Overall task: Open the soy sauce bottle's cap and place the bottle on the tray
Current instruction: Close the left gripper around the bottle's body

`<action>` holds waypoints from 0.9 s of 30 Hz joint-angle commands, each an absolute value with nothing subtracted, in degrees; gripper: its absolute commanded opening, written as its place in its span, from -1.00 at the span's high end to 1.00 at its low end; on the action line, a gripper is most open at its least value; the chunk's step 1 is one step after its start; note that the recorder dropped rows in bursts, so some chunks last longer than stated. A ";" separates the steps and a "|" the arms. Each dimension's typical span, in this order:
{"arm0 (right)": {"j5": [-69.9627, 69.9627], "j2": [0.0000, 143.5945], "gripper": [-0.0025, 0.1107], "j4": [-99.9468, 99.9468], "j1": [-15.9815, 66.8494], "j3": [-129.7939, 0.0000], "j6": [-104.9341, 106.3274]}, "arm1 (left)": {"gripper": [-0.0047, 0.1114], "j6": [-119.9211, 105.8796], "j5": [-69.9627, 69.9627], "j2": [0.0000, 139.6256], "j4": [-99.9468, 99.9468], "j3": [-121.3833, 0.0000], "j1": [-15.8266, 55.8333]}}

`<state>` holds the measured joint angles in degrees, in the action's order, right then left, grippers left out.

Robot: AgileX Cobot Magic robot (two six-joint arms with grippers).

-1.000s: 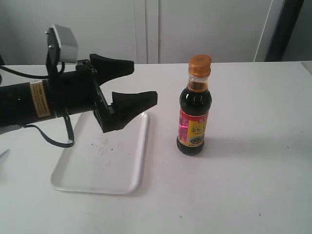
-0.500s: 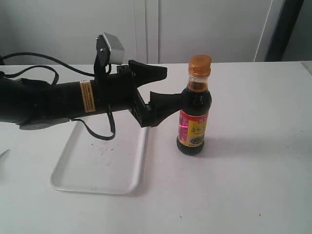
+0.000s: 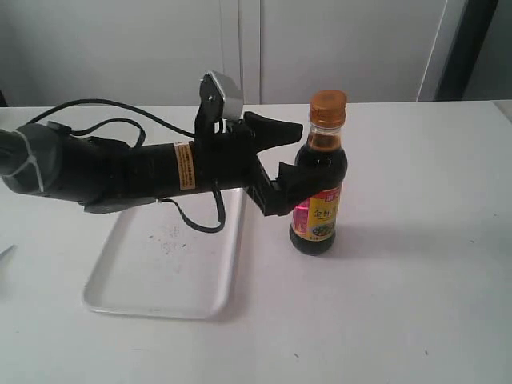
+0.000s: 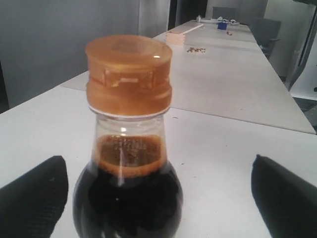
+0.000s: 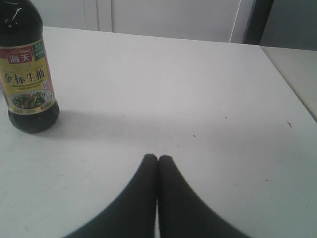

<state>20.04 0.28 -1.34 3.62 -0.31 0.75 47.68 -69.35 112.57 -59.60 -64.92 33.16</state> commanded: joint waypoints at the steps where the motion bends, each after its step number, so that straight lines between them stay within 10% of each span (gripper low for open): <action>1: 19.98 0.00 0.96 -1.52 3.42 0.00 0.61 | -0.89 47.99 -69.96 115.01 -59.18 -67.49 33.67; 27: 19.98 0.00 0.96 -1.52 3.42 0.00 0.61 | -0.89 47.45 -69.96 123.64 -55.71 -75.40 35.79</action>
